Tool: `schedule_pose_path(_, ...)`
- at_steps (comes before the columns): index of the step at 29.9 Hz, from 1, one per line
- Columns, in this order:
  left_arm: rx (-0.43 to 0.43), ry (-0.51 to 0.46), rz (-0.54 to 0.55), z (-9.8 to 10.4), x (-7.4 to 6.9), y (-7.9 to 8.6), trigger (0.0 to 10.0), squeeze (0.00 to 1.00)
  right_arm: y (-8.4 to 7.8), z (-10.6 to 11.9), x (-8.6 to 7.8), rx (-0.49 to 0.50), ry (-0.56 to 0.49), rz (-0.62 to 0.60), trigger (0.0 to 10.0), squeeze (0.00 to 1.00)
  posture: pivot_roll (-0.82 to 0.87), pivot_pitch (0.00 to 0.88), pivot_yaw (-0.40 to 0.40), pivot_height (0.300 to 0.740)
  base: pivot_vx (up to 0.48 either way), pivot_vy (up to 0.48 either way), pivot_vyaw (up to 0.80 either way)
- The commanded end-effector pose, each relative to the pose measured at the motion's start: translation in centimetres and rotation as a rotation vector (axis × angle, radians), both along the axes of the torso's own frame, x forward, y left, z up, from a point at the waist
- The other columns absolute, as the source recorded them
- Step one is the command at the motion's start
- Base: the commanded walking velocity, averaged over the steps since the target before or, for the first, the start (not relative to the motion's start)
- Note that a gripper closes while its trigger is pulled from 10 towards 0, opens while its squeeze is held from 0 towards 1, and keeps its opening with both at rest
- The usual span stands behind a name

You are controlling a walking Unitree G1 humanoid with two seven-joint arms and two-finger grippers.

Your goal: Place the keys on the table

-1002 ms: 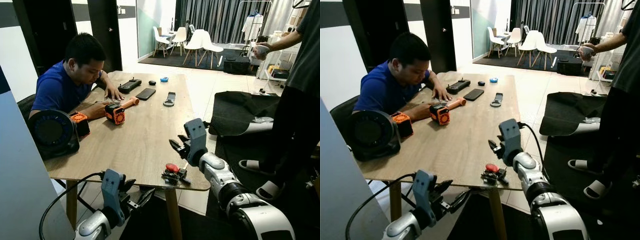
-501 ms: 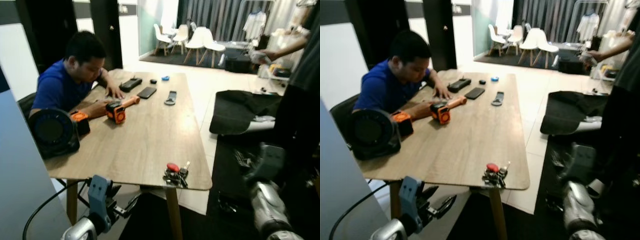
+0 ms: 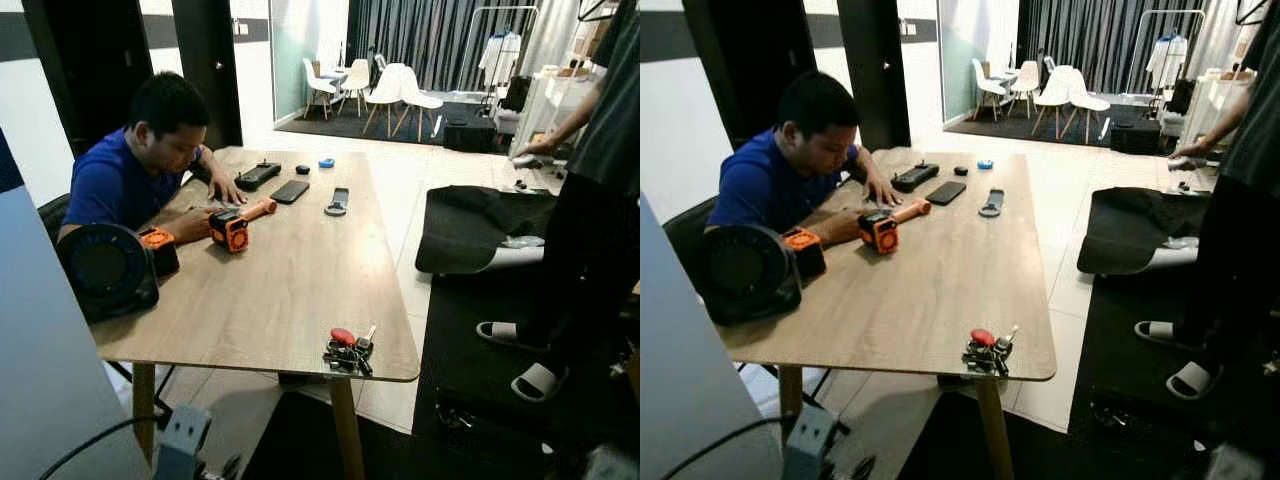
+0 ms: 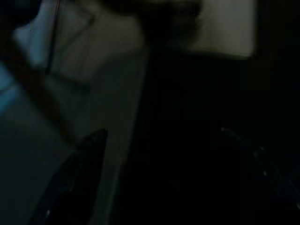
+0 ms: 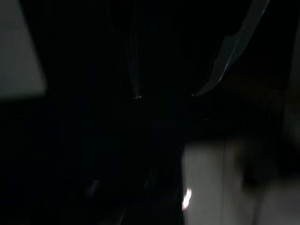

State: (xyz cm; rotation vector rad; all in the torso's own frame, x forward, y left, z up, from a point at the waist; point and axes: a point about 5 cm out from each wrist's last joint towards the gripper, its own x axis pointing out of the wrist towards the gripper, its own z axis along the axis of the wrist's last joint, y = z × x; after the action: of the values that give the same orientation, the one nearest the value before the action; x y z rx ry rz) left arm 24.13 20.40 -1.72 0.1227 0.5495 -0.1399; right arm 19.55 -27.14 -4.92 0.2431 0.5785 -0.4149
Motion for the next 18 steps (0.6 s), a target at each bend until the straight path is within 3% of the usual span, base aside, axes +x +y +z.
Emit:
schedule_pose_path(1, 0.045, 0.078, 0.039, -1.2, -0.7, 0.0, 10.0, 0.0, 0.9, -0.4, 0.0, -0.007, 0.042, 0.07, 10.0, 0.0, 0.04, 0.011, 0.015, 0.74, 0.0, 0.0, 0.0)
schedule_pose_path(2, 0.026, 0.099, 0.054, -1.6, -0.9, -0.5, 10.0, 0.0, 2.0, -0.9, -0.1, 0.006, 0.07, 0.115, 10.0, 0.0, 0.05, 0.008, 0.013, 0.74, 0.0, 0.0, 0.0)
schedule_pose_path(3, 0.026, 0.099, 0.054, -1.6, -0.9, -0.5, 10.0, 0.0, 2.0, -0.9, -0.1, 0.006, 0.07, 0.115, 10.0, 0.0, 0.05, 0.008, 0.013, 0.74, 0.0, 0.0, 0.0)
schedule_pose_path(4, -0.01, 0.131, 0.078, -2.3, -1.3, -1.4, 10.0, 0.0, 4.1, -1.8, -0.5, 0.027, 0.12, 0.208, 10.0, 0.0, 0.05, 0.007, 0.011, 0.74, 0.0, 0.0, 0.0)
schedule_pose_path(5, -0.01, 0.131, 0.078, -2.3, -1.3, -1.4, 10.0, 0.0, 4.1, -1.8, -0.5, 0.027, 0.12, 0.208, 10.0, 0.0, 0.05, 0.007, 0.011, 0.74, 0.0, 0.0, 0.0)
schedule_pose_path(9, -0.08, 0.17, 0.072, -3.1, -1.8, -2.7, 10.0, 0.0, 7.1, -2.9, -1.2, 0.082, 0.19, 0.327, 10.0, 0.0, 0.06, 0.007, 0.01, 0.74, 0.0, 0.0, 0.0)
schedule_pose_path(13, -0.112, 0.177, 0.067, -3.4, -2.0, -3.2, 10.0, 0.0, 8.7, -3.5, -1.9, 0.134, 0.234, 0.364, 10.0, 0.0, 0.06, 0.008, 0.011, 0.74, 0.0, 0.0, 0.0)
schedule_pose_path(18, -0.101, 0.187, 0.06, -3.7, -2.2, -3.1, 10.0, 0.0, 9.5, -4.1, -2.9, 0.168, 0.269, 0.342, 10.0, 0.0, 0.07, 0.006, 0.023, 0.74, 0.0, 0.0, 0.0)
